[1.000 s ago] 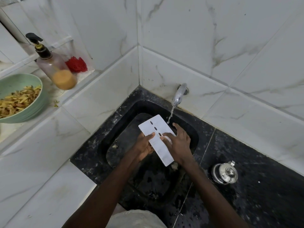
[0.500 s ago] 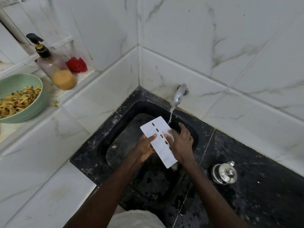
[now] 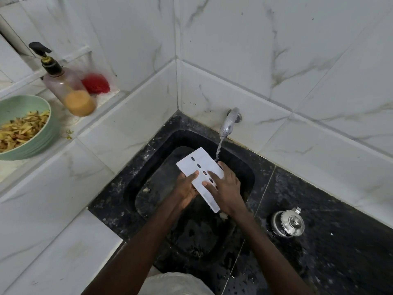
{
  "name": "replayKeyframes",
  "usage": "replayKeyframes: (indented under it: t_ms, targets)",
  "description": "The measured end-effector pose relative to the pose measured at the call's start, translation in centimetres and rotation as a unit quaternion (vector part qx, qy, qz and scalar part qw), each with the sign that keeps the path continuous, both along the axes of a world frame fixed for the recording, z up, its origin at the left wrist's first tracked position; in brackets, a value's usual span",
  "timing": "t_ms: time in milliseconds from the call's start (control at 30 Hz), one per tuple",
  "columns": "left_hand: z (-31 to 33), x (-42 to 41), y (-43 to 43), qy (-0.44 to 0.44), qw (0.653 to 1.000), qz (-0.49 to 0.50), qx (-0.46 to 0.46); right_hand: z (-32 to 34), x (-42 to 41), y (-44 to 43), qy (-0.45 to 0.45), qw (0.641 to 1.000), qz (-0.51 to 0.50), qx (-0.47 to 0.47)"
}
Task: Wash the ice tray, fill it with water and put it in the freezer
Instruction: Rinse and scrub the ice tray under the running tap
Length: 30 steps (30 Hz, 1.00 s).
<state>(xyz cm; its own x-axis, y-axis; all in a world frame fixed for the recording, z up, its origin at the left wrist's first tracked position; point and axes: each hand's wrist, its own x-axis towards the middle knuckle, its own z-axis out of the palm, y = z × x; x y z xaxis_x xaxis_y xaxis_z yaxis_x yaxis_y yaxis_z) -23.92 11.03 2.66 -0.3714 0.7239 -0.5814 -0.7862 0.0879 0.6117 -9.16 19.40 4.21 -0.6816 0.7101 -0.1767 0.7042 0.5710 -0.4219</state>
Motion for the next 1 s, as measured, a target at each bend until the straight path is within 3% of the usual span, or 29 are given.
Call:
replayKeyframes:
  t_ms: [133,300,467,633,767,900,1000]
  targets:
    - [0.3,0.3,0.4,-0.014,1.000,0.009,-0.006,0.4,0.0,0.8,0.010,0.999,-0.049,0.002]
    - [-0.1,0.1,0.6,-0.010,1.000,0.014,-0.006,0.1,-0.8,0.8,0.003,1.000,0.008,-0.002]
    - [0.2,-0.4,0.7,-0.039,0.999,0.022,-0.002,0.3,-0.5,1.6,0.006,0.999,-0.047,-0.013]
    - [0.2,-0.4,1.0,-0.050,0.998,0.027,0.014,-0.1,-0.7,1.0,0.008,1.000,-0.004,0.013]
    - [0.1,-0.6,1.1,-0.052,0.997,0.046,0.018,0.1,-0.1,1.8,0.020,0.996,-0.090,0.013]
    - [-0.2,-0.7,0.8,-0.055,0.997,0.049,0.017,-0.5,0.4,1.3,0.022,0.999,-0.025,0.033]
    - [-0.5,-0.3,0.7,-0.052,0.998,0.032,0.026,-0.4,0.9,1.7,0.018,0.997,-0.061,0.046]
